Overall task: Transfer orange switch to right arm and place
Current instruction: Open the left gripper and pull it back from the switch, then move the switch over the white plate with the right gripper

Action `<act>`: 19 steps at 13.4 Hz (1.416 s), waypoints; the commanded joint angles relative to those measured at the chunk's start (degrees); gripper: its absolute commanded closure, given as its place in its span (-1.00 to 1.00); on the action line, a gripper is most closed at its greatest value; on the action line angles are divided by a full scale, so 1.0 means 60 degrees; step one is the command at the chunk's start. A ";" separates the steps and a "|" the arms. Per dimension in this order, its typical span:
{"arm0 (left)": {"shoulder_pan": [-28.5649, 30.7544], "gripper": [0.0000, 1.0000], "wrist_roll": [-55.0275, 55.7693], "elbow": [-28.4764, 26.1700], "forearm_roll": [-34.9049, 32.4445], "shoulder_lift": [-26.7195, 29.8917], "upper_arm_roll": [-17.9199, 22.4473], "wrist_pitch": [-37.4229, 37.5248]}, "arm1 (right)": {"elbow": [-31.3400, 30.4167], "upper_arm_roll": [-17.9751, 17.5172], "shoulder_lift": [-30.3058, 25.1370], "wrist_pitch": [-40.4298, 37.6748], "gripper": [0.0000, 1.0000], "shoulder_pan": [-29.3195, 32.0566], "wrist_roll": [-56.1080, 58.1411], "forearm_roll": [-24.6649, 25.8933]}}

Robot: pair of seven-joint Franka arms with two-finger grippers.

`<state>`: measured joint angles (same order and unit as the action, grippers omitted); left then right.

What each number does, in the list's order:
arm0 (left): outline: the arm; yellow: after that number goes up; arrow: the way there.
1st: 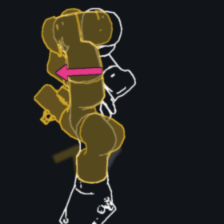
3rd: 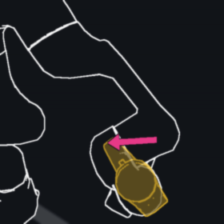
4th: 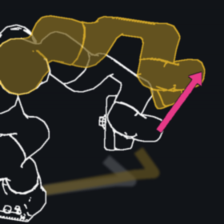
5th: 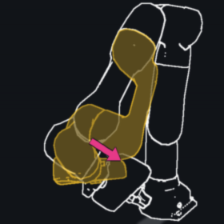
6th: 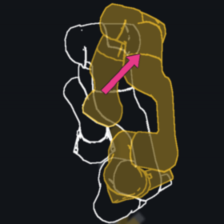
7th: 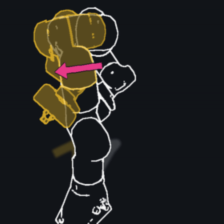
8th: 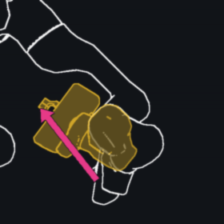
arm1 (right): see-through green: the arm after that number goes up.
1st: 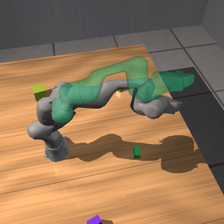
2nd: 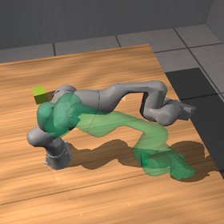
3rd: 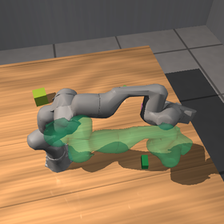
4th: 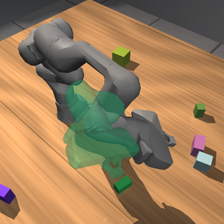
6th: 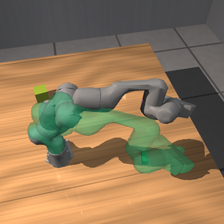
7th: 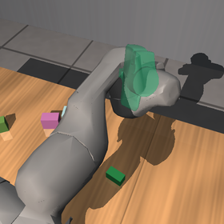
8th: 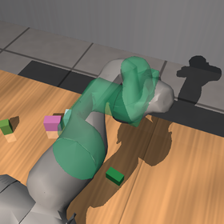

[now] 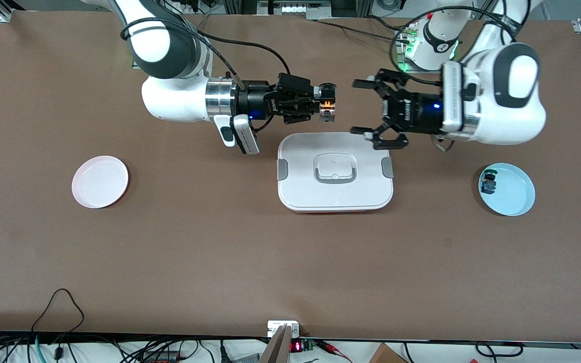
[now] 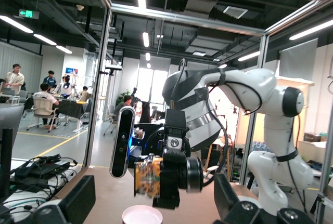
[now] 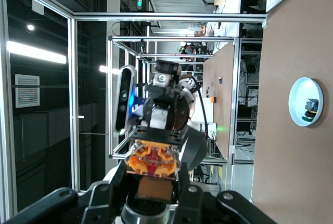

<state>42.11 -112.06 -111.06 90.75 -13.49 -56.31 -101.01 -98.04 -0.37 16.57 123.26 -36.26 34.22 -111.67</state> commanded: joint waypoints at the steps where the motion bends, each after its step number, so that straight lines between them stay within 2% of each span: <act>1: 0.0684 -1.00 -0.0161 0.0244 -0.0767 -0.0943 -0.0122 0.0866 | -0.0023 -0.0011 -0.0213 0.0037 1.00 0.0212 0.0127 -0.0138; 3: 0.1123 -1.00 -0.0146 0.0244 -0.0915 -0.0974 -0.0122 0.1438 | -0.0067 -0.0011 -0.0316 0.0008 1.00 0.0490 0.0113 0.0400; 5: 0.1330 -1.00 -0.0117 0.0244 -0.0930 -0.0959 -0.0122 0.1965 | -0.0110 -0.0011 -0.0374 -0.0458 1.00 0.0972 0.0054 0.1337; 12: 0.1536 -1.00 -0.0073 0.0581 -0.1032 -0.0902 0.0023 0.2583 | -0.0725 0.0003 -0.0550 -0.3577 1.00 0.3432 0.0010 0.3829; 13: 0.1318 -1.00 -0.0087 0.0900 -0.1569 -0.0872 0.0402 0.2597 | -0.0871 0.0018 -0.0565 -0.3944 1.00 0.3726 0.0010 0.3991; 15: -0.0127 -1.00 0.0160 0.2070 -0.3340 -0.0872 0.2401 0.2975 | -0.1135 0.0033 -0.0667 -0.4414 1.00 0.4224 0.0068 0.4721; 16: -0.0700 -1.00 0.0321 0.2336 -0.3666 -0.0784 0.3282 0.3471 | -0.1165 0.0033 -0.0726 -0.4750 1.00 0.4488 0.0054 0.5088; 19: -0.1771 -1.00 0.0323 0.2309 -0.4719 -0.0039 0.5058 0.3682 | -0.1165 0.0047 -0.0901 -0.5556 1.00 0.5162 0.0054 0.6492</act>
<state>36.23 -111.11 -97.65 66.56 -17.48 -32.18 -79.62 -103.27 0.55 13.87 92.25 -7.75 34.28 -76.94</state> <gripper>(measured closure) 0.000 0.595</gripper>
